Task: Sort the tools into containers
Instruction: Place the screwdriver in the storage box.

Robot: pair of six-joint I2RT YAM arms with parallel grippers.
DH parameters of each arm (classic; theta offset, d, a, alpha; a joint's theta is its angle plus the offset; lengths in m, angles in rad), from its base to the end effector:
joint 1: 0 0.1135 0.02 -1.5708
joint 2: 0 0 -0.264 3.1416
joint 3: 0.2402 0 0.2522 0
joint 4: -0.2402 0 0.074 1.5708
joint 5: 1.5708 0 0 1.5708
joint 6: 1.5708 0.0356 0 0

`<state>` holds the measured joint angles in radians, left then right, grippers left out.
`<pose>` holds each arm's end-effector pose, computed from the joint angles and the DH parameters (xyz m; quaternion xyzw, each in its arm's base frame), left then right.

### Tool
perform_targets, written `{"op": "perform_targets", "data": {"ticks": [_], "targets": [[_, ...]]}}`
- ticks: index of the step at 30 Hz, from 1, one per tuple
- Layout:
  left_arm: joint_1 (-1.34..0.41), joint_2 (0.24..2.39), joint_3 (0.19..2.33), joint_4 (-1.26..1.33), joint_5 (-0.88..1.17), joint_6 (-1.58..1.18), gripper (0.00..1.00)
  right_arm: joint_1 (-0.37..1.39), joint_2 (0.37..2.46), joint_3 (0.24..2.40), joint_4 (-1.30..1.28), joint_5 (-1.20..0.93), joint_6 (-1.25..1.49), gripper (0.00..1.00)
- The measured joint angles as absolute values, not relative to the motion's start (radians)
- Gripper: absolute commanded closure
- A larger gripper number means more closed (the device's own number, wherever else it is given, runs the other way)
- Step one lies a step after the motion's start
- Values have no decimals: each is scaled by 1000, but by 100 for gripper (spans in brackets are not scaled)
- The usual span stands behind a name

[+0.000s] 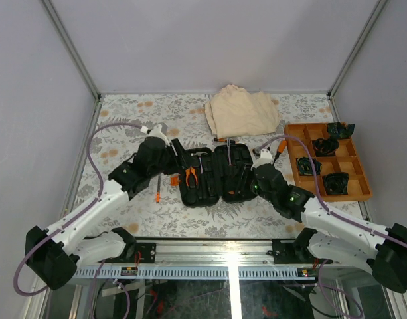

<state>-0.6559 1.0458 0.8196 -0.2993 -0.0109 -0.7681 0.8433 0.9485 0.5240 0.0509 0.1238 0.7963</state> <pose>0.1862 -0.1428 0.2905 -0.0513 0.8650 -0.3226 0.3810 0.1468 0.1583 0.2419 0.0155 0.8251 0.3763 0.4211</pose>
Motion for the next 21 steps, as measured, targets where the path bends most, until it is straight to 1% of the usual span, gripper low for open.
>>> {"op": "perform_targets", "data": {"ticks": [5,9,15,21], "targets": [[-506,1121,994,-492,-20,-665,43,842,1023,616,-64,170,751,90],[-449,1136,1066,-571,-26,-571,42,825,1112,671,-116,171,719,91],[-373,1188,1078,-605,-26,-485,43,771,1192,676,-129,130,702,91],[-364,1235,1047,-608,-43,-445,42,738,1247,676,-120,57,687,91]]}}
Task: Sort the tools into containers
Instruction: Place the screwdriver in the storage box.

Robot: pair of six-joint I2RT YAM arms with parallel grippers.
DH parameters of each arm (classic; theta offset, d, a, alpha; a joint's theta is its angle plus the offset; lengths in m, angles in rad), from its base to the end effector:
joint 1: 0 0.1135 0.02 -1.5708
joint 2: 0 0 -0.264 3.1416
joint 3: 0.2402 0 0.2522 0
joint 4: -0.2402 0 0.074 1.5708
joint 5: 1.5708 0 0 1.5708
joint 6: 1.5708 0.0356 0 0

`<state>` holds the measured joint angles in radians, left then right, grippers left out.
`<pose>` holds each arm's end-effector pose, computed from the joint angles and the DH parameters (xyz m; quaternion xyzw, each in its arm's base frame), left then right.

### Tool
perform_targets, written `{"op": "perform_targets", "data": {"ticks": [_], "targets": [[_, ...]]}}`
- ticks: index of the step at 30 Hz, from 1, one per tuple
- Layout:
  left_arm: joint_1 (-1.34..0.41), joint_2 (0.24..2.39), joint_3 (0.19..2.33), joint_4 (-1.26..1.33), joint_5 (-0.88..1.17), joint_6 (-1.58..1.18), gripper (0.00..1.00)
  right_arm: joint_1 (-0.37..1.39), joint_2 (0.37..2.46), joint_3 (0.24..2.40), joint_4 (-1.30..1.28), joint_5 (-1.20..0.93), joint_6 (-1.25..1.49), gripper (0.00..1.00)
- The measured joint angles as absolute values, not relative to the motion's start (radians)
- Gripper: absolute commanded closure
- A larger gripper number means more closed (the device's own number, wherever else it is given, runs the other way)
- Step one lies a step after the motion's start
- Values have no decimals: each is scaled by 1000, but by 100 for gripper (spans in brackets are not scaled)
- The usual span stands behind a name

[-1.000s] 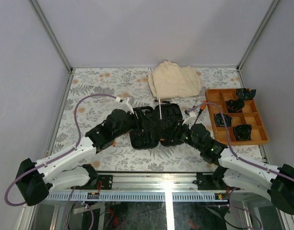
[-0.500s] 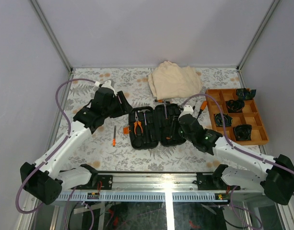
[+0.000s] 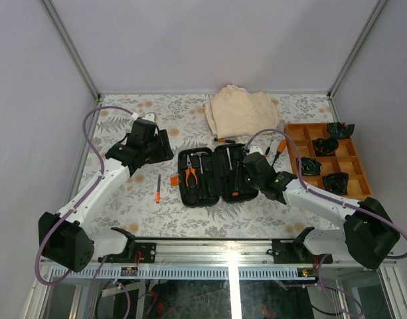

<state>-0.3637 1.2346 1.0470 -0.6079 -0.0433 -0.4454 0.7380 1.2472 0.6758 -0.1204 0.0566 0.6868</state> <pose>0.2449 -0.0916 0.2977 -0.0460 0.9245 -0.1303 0.3553 0.1929 0.1727 0.2119 -0.0111 0.9046 0.2586 0.3386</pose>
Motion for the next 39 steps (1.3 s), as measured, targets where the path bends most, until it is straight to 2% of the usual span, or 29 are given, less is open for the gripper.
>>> {"op": "perform_targets", "data": {"ticks": [21,34,39], "targets": [[-330,1267,988,-594,-36,-440,43,695,1422,678,-46,-99,679,86],[-297,1267,979,-586,11,-450,43,692,1459,706,-59,-124,673,67],[-286,1265,973,-579,20,-451,42,691,1459,715,-79,-126,661,53]]}}
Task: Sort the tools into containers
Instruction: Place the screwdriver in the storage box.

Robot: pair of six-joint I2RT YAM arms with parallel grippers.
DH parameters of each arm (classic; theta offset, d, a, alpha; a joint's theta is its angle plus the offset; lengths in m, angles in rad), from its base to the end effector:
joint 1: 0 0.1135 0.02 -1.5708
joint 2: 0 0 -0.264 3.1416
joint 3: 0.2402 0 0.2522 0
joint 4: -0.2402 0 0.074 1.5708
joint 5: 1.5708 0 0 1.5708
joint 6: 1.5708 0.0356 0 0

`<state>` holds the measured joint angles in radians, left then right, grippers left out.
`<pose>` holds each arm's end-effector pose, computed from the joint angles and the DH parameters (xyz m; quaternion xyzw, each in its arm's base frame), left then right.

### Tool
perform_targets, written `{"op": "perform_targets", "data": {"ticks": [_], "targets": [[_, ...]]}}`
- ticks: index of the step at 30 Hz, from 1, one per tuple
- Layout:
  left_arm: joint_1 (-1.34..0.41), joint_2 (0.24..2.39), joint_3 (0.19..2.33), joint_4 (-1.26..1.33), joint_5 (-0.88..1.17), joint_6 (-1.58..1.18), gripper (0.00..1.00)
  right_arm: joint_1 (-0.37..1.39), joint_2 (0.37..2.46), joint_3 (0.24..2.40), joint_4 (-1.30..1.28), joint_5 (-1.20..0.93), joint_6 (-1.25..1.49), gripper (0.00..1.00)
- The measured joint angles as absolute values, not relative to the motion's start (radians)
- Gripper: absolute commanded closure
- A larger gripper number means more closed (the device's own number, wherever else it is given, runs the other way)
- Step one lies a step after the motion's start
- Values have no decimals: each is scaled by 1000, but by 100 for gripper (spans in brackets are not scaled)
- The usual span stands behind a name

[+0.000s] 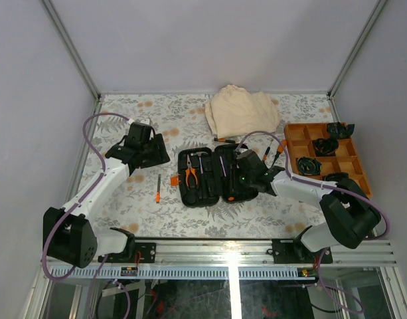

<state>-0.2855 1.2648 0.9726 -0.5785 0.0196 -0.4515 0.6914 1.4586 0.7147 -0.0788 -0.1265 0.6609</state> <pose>0.2521 -0.0747 0.2683 -0.0745 0.9364 -0.1321 0.3166 0.2172 0.1856 0.1740 -0.0373 0.9285 0.2741 0.2476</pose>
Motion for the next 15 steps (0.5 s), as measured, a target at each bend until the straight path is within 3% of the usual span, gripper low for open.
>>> {"op": "perform_targets", "data": {"ticks": [7,11,15], "targets": [[-284,1265,969,-577,24,-452,42,691,1461,743,-119,-135,643,39],[-279,1264,969,-576,27,-452,43,691,1467,780,-145,-133,630,40],[-278,1264,968,-576,29,-452,43,691,1468,825,-169,-118,609,52]]}}
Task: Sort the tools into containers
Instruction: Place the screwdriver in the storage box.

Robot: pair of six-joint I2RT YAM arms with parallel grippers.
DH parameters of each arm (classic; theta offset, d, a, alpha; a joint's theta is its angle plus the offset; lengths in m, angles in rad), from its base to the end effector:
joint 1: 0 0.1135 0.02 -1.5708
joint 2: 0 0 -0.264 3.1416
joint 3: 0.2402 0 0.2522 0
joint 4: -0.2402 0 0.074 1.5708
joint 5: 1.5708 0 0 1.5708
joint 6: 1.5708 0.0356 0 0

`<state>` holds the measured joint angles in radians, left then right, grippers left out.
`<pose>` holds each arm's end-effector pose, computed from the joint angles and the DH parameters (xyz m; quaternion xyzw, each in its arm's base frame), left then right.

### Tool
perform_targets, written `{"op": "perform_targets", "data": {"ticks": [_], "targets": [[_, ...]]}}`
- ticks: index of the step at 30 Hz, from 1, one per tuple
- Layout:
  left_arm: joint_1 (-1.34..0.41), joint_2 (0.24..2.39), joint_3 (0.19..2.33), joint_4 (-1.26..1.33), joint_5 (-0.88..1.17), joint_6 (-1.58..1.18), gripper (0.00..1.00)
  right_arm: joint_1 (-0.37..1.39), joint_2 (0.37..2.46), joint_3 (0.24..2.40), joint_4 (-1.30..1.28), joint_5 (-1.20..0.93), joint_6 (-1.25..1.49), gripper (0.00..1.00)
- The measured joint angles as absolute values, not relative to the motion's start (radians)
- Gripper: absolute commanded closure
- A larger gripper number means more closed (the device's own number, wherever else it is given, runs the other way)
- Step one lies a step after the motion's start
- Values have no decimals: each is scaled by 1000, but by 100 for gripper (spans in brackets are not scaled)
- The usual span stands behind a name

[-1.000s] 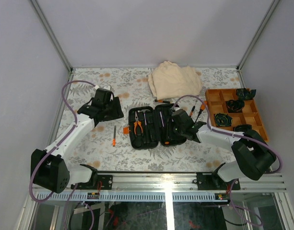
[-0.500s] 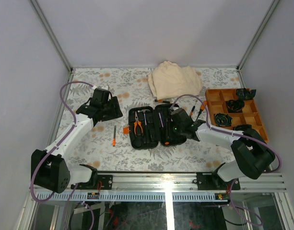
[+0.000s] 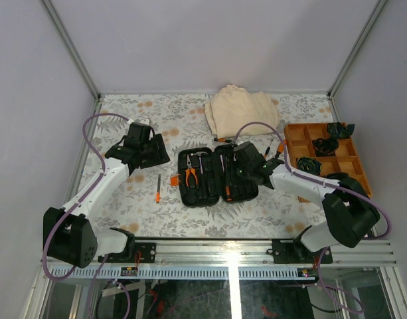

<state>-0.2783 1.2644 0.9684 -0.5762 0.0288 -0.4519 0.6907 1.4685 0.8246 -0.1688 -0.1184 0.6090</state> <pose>0.2523 -0.0731 0.2672 -0.0765 0.9364 -0.1348 0.3148 0.2287 0.1945 0.1976 -0.0597 0.9257 0.2673 0.2608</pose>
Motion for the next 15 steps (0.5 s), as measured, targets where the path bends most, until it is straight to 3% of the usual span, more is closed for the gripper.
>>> {"op": "perform_targets", "data": {"ticks": [9,15], "targets": [[-272,1264,966,-576,38,-452,42,691,1513,927,-206,-32,554,71],[-270,1264,963,-576,42,-452,43,691,1579,984,-232,5,527,72]]}}
